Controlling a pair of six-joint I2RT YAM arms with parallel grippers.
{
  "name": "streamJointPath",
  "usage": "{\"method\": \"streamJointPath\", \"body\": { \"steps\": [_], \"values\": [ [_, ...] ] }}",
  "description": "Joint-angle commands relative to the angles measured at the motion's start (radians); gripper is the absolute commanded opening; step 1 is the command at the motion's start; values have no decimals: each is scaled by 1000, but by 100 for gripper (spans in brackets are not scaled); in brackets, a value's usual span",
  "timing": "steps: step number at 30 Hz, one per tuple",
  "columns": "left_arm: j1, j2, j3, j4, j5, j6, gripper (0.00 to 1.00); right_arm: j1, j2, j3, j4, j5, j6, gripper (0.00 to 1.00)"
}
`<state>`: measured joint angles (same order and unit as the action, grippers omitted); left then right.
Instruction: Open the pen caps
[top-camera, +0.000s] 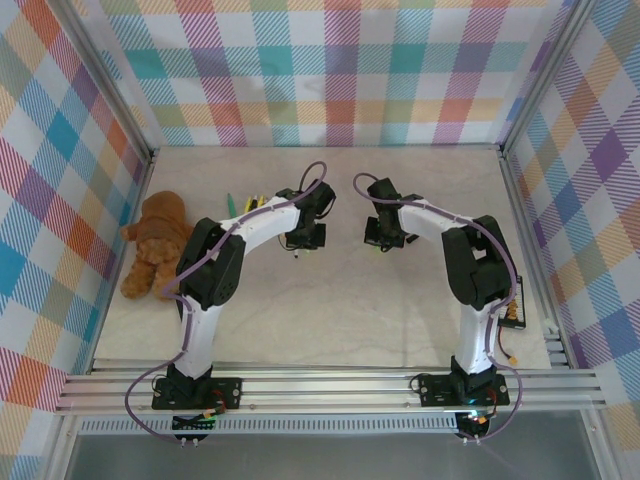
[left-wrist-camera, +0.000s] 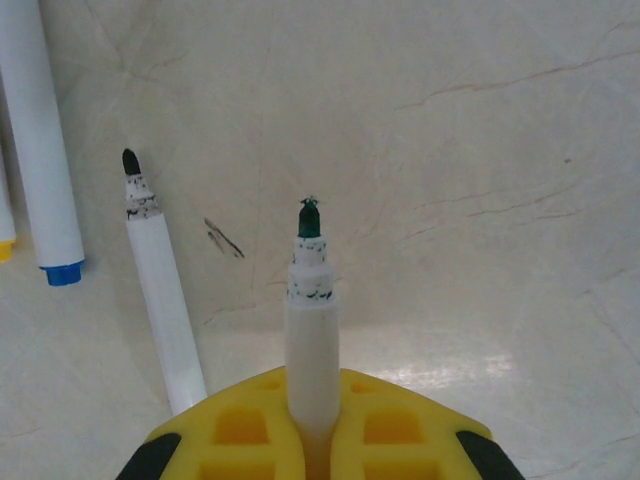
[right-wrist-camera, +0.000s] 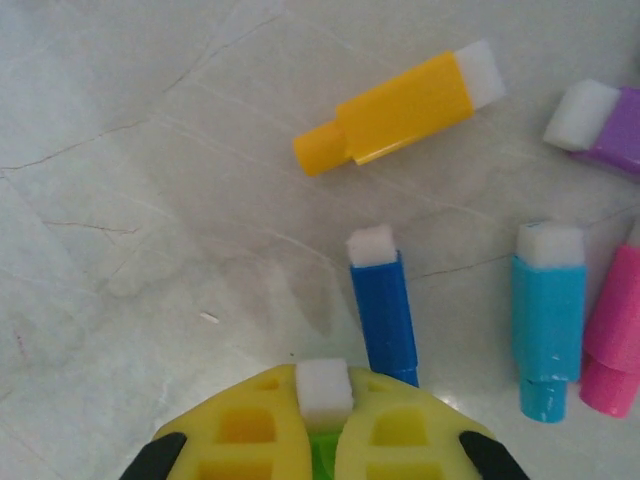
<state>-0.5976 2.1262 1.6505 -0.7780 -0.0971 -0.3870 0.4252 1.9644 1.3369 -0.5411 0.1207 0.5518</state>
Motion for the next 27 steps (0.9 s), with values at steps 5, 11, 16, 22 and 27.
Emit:
{"method": "streamJointPath", "body": {
  "steps": [5,11,16,22,27],
  "values": [
    [24,11,22,-44,-37,-24,21,0,7,41,-60,60,2,21],
    [25,12,23,-42,-45,-30,29,1,-8,35,-66,67,6,26],
    [26,-7,27,-38,-58,-32,30,4,-50,19,-60,60,11,26],
    [25,-54,57,-53,-59,-12,30,16,-126,-10,-33,50,-6,37],
    [24,-155,13,-7,-65,-7,47,21,-185,-31,-35,57,-12,41]
  ]
}}
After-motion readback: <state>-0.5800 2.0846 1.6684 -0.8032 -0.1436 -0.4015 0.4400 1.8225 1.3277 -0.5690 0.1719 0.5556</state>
